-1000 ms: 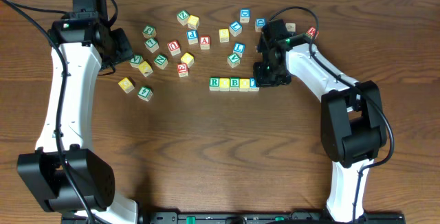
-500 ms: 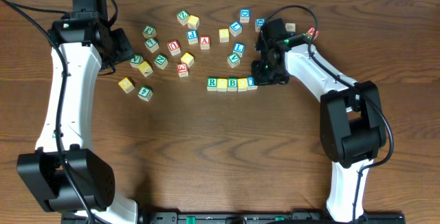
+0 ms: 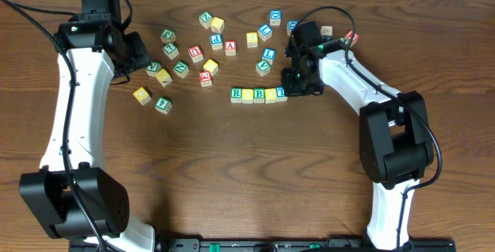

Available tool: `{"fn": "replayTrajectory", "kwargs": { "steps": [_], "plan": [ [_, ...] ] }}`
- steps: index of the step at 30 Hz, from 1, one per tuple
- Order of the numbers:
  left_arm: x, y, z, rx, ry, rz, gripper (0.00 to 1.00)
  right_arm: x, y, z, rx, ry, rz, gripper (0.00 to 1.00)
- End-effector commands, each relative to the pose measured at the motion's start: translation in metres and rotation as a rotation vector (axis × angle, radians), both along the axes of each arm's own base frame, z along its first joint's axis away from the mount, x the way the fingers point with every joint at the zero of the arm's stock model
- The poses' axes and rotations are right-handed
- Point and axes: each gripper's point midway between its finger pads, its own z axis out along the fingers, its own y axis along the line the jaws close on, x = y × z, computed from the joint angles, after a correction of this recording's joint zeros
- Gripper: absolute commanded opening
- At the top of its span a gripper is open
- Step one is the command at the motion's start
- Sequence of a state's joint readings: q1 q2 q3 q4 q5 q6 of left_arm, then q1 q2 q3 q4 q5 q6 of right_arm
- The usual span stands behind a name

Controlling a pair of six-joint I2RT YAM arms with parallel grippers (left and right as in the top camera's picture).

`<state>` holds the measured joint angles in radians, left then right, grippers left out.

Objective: Spell out ROBOT
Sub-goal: 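Hold the right gripper against the blue T block, squaring the row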

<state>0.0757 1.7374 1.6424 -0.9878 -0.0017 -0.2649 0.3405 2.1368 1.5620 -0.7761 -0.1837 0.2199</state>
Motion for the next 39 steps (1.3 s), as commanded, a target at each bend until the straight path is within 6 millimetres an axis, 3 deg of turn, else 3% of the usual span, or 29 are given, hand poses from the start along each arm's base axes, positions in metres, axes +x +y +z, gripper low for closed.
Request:
{"fn": "replayTrajectory", "kwargs": {
  "steps": [1, 9, 25, 32, 39],
  "plan": [
    [0.0, -0.001, -0.003, -0.001, 0.011, -0.004, 0.5, -0.005, 0.004, -0.006, 0.006, 0.027, -0.016, 0.06],
    [0.0, -0.001, -0.003, -0.001, 0.011, -0.004, 0.5, -0.013, -0.008, -0.01, -0.036, 0.1, -0.244, 0.06],
    [0.0, -0.001, -0.004, -0.001, 0.011, -0.004, 0.5, -0.021, 0.007, -0.01, -0.04, 0.104, -0.206, 0.05],
    [0.0, -0.001, -0.004, -0.002, 0.011, -0.004, 0.5, -0.022, 0.004, -0.01, -0.058, 0.105, -0.207, 0.05],
    [0.0, -0.001, -0.004, -0.002, 0.011, -0.004, 0.5, -0.01, -0.005, -0.003, -0.065, 0.068, -0.182, 0.05]
  ]
}}
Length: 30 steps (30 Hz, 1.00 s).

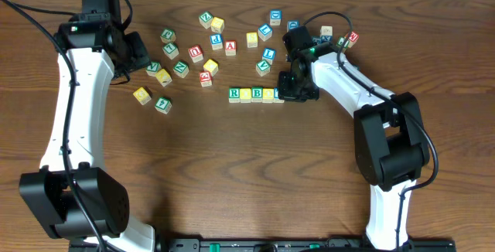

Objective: Spell out ROBOT
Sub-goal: 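Hold the right gripper against the blue T block, squaring the row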

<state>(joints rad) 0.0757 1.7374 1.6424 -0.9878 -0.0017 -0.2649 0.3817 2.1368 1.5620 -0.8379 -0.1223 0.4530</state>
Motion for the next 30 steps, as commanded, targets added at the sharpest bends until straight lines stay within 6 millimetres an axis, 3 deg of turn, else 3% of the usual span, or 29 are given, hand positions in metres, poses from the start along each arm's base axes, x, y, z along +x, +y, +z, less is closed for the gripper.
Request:
{"fn": "replayTrajectory", "kwargs": {
  "steps": [1, 19, 30],
  "plan": [
    [0.0, -0.001, -0.004, -0.002, 0.011, -0.004, 0.5, 0.01, -0.008, 0.004, -0.015, -0.018, 0.017, 0.06],
    [0.0, -0.005, -0.004, -0.002, 0.011, -0.014, 0.5, 0.015, -0.006, 0.01, 0.02, -0.024, 0.021, 0.09],
    [0.0, -0.005, -0.004, -0.002, 0.011, -0.014, 0.5, 0.019, 0.01, 0.013, 0.051, -0.066, 0.089, 0.09]
  ]
}}
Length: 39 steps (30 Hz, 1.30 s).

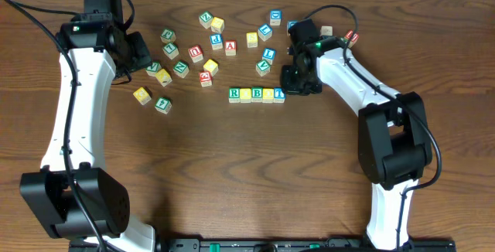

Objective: Spell out ROBOT
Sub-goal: 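Hold the right gripper against the blue T block, squaring the row, then raise the right gripper up and away from the T block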

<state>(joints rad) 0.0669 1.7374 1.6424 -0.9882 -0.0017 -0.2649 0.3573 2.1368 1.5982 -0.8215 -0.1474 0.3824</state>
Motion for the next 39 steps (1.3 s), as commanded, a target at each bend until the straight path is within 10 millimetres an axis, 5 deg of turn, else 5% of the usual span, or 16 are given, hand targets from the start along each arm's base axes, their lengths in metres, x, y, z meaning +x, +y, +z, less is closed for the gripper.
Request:
{"fn": "replayTrajectory", "kwargs": {
  "steps": [1, 15, 28, 39],
  "plan": [
    [0.0, -0.002, -0.004, -0.002, 0.011, -0.006, 0.5, 0.002, 0.011, 0.001, 0.017, -0.014, 0.042, 0.09],
    [0.0, -0.002, -0.004, -0.002, 0.011, -0.006, 0.5, 0.008, 0.013, 0.004, 0.019, -0.047, 0.073, 0.09],
    [0.0, -0.003, -0.002, -0.006, 0.007, -0.008, 0.5, 0.019, -0.01, 0.037, -0.003, -0.042, 0.047, 0.1],
    [0.0, -0.003, 0.036, 0.01, -0.094, -0.041, 0.5, 0.022, -0.001, 0.064, 0.044, -0.068, 0.1, 0.1]
  ]
}}
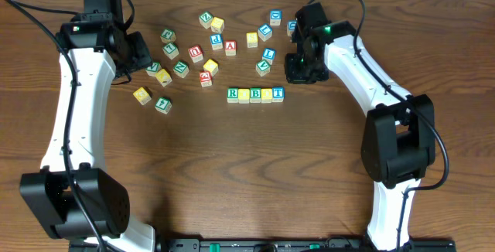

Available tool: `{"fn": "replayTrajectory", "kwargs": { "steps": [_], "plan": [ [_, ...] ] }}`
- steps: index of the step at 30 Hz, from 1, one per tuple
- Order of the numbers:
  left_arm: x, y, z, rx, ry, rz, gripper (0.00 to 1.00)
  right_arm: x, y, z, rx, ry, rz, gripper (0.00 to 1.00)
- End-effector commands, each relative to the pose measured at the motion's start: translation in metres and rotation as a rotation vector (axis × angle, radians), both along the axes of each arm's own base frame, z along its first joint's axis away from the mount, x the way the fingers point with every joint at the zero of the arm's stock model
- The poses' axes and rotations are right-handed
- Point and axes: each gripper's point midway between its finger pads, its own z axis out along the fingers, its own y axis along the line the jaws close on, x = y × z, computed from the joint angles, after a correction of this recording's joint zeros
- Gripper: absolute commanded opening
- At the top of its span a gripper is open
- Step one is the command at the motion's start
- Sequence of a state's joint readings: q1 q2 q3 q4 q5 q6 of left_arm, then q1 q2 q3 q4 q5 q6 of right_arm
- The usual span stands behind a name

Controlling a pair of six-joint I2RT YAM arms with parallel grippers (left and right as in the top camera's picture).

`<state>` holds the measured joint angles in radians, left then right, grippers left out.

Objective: Spell out ROBOT
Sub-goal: 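Raise the right gripper up and away from the T block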

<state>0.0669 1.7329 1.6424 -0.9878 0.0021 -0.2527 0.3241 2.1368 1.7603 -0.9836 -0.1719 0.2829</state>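
A row of five letter blocks lies on the wooden table [247,167]: green R [233,94], a yellow block [244,95], green B [256,95], another yellow block [267,95] and blue T [278,94]. The yellow blocks' letters are too small to read. My right gripper [298,73] hovers just up and right of the T block, apart from the row, with its fingers hidden under the wrist. At the far left, beside loose blocks, is my left gripper [141,51], whose fingers I cannot make out.
Several loose letter blocks are scattered behind the row, among them a red A [230,47], a blue block [268,53], a green block [263,67] and a yellow block [141,94]. More blocks sit behind the right arm [352,37].
My right gripper has drawn back from the right end of the row toward the far side. The five blocks stay in line. The left arm has not moved.
My right gripper first stood at the row's right end, by the blue T block. Then it was over that end, and the row lay slightly further left. Later it sat just right of the T, and now it is clear of the row.
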Motion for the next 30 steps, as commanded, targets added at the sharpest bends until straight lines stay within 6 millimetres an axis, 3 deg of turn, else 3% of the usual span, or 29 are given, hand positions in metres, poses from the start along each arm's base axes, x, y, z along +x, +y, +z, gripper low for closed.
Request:
{"fn": "replayTrajectory", "kwargs": {
  "steps": [1, 10, 19, 20, 24, 30],
  "plan": [
    [0.0, -0.002, 0.038, 0.009, -0.101, -0.028, 0.5, 0.01, 0.006, 0.03, 0.041, -0.065, 0.032, 0.09],
    [-0.014, 0.006, 0.071, 0.026, -0.18, -0.018, 0.5, 0.014, -0.007, 0.105, 0.071, -0.217, 0.022, 0.15],
    [-0.028, 0.023, 0.087, 0.034, -0.21, 0.029, 0.52, 0.002, -0.029, 0.16, 0.084, -0.318, -0.003, 0.22],
    [-0.029, 0.024, 0.088, 0.034, -0.212, 0.033, 0.61, 0.0, -0.032, 0.164, 0.082, -0.327, -0.007, 0.24],
    [-0.032, 0.025, 0.091, 0.036, -0.216, 0.037, 0.7, -0.003, -0.041, 0.178, 0.048, -0.363, -0.026, 0.36],
    [-0.036, 0.025, 0.085, 0.033, -0.187, 0.038, 0.95, -0.007, -0.046, 0.192, 0.037, -0.402, -0.036, 0.68]
  ]
}}
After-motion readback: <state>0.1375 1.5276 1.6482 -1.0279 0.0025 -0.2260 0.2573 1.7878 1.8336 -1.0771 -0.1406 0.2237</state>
